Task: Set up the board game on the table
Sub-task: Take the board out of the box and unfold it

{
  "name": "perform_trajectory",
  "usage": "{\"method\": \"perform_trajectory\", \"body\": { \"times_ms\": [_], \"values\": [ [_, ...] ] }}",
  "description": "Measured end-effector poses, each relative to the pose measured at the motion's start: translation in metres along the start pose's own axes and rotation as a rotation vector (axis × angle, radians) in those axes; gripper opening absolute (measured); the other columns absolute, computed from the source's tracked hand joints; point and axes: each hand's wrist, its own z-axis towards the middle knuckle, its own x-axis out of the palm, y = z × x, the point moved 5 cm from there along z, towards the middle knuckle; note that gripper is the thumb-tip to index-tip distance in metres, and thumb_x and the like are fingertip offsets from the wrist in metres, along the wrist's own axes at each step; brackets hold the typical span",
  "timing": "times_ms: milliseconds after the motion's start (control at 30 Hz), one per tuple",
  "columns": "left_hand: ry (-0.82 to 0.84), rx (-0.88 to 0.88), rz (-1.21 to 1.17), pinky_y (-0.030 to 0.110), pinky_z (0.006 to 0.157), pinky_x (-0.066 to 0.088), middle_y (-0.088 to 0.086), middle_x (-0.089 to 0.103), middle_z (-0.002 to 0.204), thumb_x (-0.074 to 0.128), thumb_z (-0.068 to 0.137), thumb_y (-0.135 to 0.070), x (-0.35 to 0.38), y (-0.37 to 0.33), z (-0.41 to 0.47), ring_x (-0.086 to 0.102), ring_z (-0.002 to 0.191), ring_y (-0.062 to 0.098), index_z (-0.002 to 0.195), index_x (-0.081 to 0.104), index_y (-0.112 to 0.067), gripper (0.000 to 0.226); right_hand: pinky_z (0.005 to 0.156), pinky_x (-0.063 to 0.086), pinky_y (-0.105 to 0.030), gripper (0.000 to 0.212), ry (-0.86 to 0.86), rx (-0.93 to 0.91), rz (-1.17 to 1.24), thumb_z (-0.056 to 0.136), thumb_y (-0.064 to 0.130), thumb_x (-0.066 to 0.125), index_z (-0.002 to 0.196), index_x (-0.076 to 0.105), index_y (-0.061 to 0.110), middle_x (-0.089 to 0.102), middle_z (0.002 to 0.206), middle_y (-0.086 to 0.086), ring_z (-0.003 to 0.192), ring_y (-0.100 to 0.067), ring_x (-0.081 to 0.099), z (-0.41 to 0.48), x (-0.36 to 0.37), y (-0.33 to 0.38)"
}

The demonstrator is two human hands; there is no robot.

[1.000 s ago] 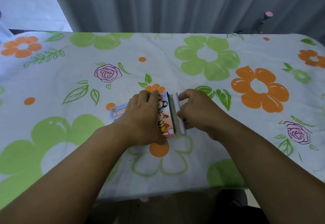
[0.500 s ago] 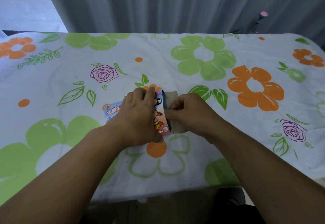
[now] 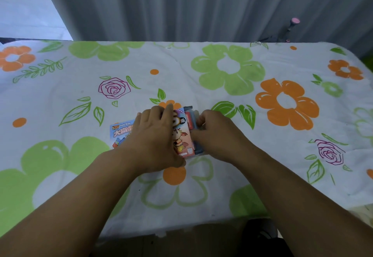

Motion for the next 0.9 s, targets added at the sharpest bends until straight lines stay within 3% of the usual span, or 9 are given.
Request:
{"method": "perform_trajectory", "body": {
  "times_ms": [100,233,433,567,800,900],
  "values": [
    [0.028,-0.006,0.059,0.049,0.123,0.014,0.004,0.023,0.151,0.082,0.059,-0.064,0.003,0.001,0.003,0.022,0.142,0.026,0.158,-0.005,-0.012,0.142,0.073,0.054,-0.040,0.019,-0.037,0.053,-0.103,0.088,0.018,0.058,0.106,0.052,0.015,0.064,0.101,-0.005,0.090,-0.025,0.063,0.004,-0.007,-0.015],
    [0.069,-0.041,0.111,0.055,0.123,0.005,0.004,0.020,0.153,0.081,0.060,-0.068,0.008,0.008,0.005,0.018,0.145,0.027,0.157,-0.002,-0.013,0.139,0.082,0.052,-0.041,0.026,-0.096,0.130,-0.190,0.090,0.015,0.053,0.115,0.049,0.015,0.063,0.116,-0.008,0.101,-0.027,0.061,0.004,-0.026,-0.038],
    [0.107,-0.111,0.129,0.057,0.123,0.007,0.006,0.021,0.154,0.081,0.062,-0.066,0.016,0.013,0.009,0.019,0.146,0.029,0.157,0.001,-0.012,0.135,0.074,0.049,-0.039,0.016,-0.167,0.218,-0.260,0.094,0.014,0.051,0.109,0.048,0.011,0.062,0.114,-0.012,0.097,-0.029,0.060,0.003,-0.058,-0.062],
    [0.124,-0.121,0.120,0.056,0.122,0.010,0.007,0.022,0.153,0.084,0.060,-0.063,0.024,0.012,0.013,0.020,0.146,0.030,0.156,0.003,-0.011,0.136,0.080,0.058,-0.052,0.018,-0.204,0.255,-0.181,0.092,0.010,0.052,0.109,0.051,0.010,0.063,0.109,-0.011,0.095,-0.031,0.065,0.001,-0.072,-0.070],
    [0.166,-0.032,0.015,0.053,0.124,0.004,0.004,0.004,0.163,0.086,0.062,-0.058,0.039,-0.003,0.015,0.001,0.153,0.025,0.157,-0.007,-0.010,0.142,0.076,0.060,-0.053,0.015,-0.192,0.253,-0.102,0.091,0.008,0.053,0.106,0.053,0.011,0.065,0.104,-0.009,0.091,-0.029,0.067,0.003,-0.072,-0.068],
    [0.155,-0.044,-0.045,0.050,0.124,0.009,0.007,0.005,0.163,0.089,0.060,-0.053,0.029,0.004,0.012,0.001,0.152,0.025,0.156,-0.003,-0.009,0.140,0.079,0.059,-0.051,0.017,-0.166,0.234,-0.114,0.092,0.009,0.052,0.109,0.052,0.011,0.064,0.107,-0.009,0.094,-0.028,0.065,0.005,-0.063,-0.060]
  ]
}}
